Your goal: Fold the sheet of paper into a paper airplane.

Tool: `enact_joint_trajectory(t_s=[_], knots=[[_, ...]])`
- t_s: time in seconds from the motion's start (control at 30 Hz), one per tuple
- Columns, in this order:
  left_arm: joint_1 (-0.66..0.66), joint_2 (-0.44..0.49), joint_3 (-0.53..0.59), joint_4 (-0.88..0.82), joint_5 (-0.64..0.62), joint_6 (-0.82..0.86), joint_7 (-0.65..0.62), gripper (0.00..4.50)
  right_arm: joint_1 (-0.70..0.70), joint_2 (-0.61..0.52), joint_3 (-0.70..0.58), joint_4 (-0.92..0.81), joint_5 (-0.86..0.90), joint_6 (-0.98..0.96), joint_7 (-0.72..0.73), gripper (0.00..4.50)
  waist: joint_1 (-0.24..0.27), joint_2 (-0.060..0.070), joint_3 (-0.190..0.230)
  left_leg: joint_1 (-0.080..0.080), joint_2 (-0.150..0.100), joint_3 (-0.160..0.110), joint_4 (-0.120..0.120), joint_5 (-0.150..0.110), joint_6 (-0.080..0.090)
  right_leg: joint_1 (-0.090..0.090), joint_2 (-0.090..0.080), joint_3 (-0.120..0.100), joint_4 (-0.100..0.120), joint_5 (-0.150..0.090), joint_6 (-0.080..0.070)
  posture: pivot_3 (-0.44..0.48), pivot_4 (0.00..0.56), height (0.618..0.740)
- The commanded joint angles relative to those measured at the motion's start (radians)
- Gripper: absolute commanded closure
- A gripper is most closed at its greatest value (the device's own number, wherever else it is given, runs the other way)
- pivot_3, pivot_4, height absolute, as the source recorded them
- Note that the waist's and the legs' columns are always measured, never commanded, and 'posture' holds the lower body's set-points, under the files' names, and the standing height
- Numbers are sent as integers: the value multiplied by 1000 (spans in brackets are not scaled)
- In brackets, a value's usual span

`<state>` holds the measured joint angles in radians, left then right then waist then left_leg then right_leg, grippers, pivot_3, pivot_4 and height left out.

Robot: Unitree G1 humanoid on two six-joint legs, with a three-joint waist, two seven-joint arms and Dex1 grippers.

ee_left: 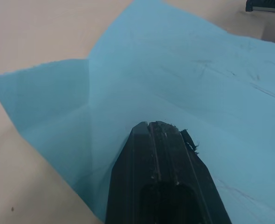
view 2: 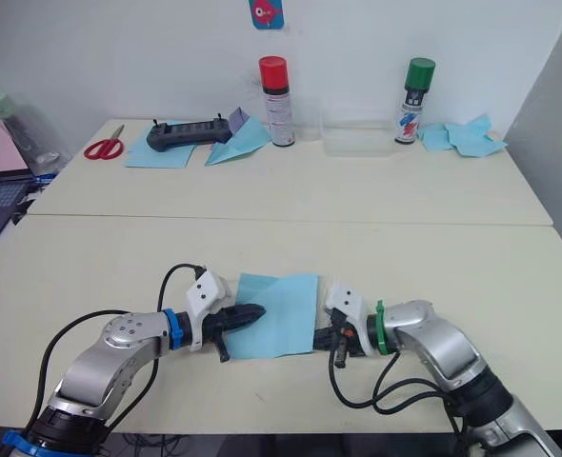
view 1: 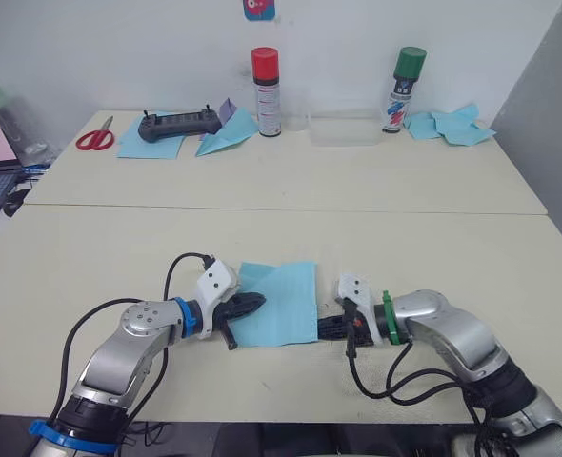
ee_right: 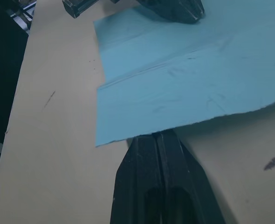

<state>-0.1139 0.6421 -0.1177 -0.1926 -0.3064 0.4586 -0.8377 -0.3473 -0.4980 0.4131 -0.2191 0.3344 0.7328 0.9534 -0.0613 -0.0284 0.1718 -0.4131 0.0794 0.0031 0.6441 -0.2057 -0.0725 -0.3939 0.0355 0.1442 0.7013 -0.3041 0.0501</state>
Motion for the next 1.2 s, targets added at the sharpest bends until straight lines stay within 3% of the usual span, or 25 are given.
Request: enact_joint_trajectory(t_s=[0.03,0.43,0.83,1.2], knots=[[28,7,-15,18,22,39,9,4500,-21,30,-53,6,23,3,-28,4472,0,0,0,0,0,0,0,0,0,0,0,0,0,0,0,0,150,740],[23,47,10,30,23,88,1,4500,-121,204,-97,140,-6,-64,-136,4472,-10,0,0,0,0,0,-2,0,0,0,0,0,-2,-1,-1,0,150,740],[59,85,47,0,-9,134,-17,4500,-173,319,-15,264,-60,-156,-117,4472,-31,-1,0,0,0,0,-5,0,0,-1,0,0,-2,-1,-1,0,150,740],[104,125,100,-38,-41,167,-7,4500,-196,343,60,374,-156,-253,-92,4472,-39,-2,-1,-2,2,0,-17,0,0,-10,3,0,-3,-1,-2,0,150,740]])
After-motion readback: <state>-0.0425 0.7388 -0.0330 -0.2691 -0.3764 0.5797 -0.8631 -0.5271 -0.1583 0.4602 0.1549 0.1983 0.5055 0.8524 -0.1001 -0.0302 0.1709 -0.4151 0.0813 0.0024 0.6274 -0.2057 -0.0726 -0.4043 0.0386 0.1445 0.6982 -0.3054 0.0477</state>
